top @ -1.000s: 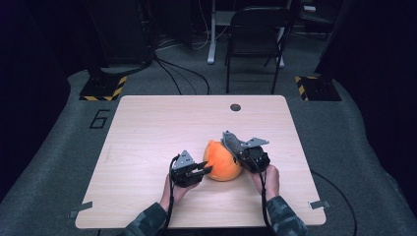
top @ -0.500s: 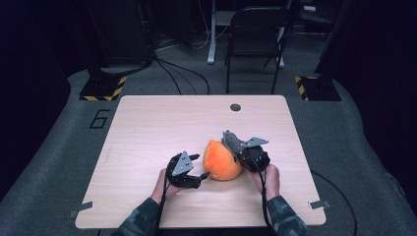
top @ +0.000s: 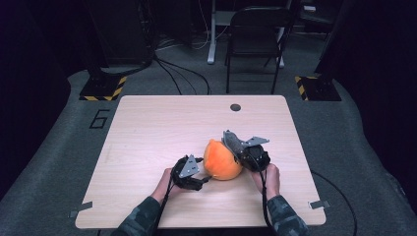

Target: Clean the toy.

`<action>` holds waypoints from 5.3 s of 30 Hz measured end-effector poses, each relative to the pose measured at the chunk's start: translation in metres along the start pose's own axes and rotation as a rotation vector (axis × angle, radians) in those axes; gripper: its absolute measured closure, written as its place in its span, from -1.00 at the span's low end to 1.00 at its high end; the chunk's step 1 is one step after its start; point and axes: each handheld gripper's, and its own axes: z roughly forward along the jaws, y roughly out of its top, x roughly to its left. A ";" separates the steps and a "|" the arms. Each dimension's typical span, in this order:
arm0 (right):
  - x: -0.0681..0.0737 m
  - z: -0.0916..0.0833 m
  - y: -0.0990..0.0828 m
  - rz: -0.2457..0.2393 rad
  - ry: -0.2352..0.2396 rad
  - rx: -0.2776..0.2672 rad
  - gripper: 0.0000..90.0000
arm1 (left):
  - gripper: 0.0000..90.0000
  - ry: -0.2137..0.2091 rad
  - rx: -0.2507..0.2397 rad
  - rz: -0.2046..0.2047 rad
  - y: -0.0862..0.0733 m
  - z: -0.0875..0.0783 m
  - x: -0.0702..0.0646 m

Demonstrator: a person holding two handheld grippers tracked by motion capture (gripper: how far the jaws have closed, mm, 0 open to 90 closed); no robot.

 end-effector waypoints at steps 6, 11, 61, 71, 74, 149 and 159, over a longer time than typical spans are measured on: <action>0.001 0.000 0.000 0.004 0.001 0.006 0.71 | -0.39 0.004 -0.010 0.023 -0.002 0.007 0.002; 0.001 0.000 0.000 0.009 -0.003 0.006 0.71 | -0.33 0.000 -0.018 0.016 -0.003 0.008 0.002; -0.082 -0.055 -0.055 0.198 -0.110 -0.008 0.70 | 0.83 -0.021 -0.229 -0.178 0.027 -0.025 0.005; -0.081 -0.056 -0.052 0.194 -0.104 -0.019 0.70 | 0.82 -0.090 -0.172 -0.384 0.051 -0.041 0.005; -0.080 -0.057 -0.051 0.194 -0.101 -0.023 0.70 | 0.82 -0.107 -0.157 -0.464 0.054 -0.043 0.006; 0.033 -0.077 0.026 -0.016 0.191 -0.204 0.73 | 0.80 -0.213 -0.072 -0.687 0.029 -0.006 0.003; 0.038 -0.043 0.016 -0.041 0.161 -0.119 0.73 | 0.80 -0.204 -0.071 -0.695 0.028 -0.005 0.002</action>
